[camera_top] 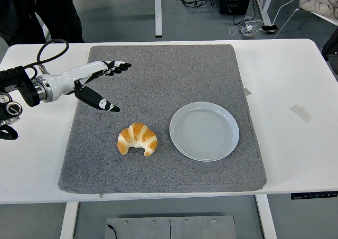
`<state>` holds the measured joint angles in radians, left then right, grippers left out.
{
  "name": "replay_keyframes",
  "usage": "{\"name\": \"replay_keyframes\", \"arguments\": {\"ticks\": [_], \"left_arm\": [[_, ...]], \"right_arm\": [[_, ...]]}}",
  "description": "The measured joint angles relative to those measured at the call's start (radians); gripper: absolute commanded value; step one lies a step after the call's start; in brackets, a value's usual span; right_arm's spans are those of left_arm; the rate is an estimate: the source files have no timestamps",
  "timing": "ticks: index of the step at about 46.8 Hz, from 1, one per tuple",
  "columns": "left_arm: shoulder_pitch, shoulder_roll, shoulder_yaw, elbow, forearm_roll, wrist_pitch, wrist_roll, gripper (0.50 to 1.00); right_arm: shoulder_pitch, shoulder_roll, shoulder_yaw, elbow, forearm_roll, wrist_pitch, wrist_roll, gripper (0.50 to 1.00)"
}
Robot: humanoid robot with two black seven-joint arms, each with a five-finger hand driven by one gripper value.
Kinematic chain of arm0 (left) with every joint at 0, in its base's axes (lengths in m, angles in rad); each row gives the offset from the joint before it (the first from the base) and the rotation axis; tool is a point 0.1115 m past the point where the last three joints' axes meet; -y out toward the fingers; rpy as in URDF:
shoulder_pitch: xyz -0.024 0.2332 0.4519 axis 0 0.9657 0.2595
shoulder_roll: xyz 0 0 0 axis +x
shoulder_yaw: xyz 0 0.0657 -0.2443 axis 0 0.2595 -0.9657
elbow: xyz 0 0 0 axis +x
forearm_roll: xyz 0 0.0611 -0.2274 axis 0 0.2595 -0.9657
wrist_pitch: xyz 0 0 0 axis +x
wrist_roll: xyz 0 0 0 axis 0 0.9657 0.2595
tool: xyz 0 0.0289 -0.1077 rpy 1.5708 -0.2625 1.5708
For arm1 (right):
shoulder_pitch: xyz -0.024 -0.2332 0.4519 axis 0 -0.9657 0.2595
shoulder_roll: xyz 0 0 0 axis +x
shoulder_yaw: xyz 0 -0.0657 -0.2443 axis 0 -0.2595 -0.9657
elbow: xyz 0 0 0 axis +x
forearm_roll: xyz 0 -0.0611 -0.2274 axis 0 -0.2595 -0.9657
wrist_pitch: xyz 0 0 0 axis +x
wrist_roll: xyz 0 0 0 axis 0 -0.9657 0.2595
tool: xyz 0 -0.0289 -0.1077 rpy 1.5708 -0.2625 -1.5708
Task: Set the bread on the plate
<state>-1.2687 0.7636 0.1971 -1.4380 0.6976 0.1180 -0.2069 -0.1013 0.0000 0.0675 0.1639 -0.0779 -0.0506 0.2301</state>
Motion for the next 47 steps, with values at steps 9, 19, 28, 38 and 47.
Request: {"name": "replay_keyframes", "arguments": {"ticks": [9, 19, 28, 38, 47], "left_arm": [[0.0, 0.008, 0.001, -0.045, 0.1, 0.0, 0.027, 0.969], [-0.001, 0.011, 0.0, -0.093, 0.162, 0.008, 0.065, 0.969], [-0.002, 0.009, 0.0, -0.144, 0.202, 0.042, 0.07, 0.969], [-0.002, 0.001, 0.046, -0.148, 0.266, 0.051, 0.077, 0.969], [-0.002, 0.008, 0.086, -0.147, 0.328, 0.051, 0.078, 0.969]], "right_arm": [[0.0, 0.0, 0.0, 0.0, 0.001, 0.0, 0.0, 1.0], [0.001, 0.0, 0.0, 0.0, 0.0, 0.0, 0.0, 1.0], [0.0, 0.0, 0.0, 0.0, 0.0, 0.0, 0.0, 1.0], [0.0, 0.0, 0.0, 0.0, 0.0, 0.0, 0.0, 1.0], [0.001, 0.0, 0.0, 0.0, 0.0, 0.0, 0.0, 1.0]]}}
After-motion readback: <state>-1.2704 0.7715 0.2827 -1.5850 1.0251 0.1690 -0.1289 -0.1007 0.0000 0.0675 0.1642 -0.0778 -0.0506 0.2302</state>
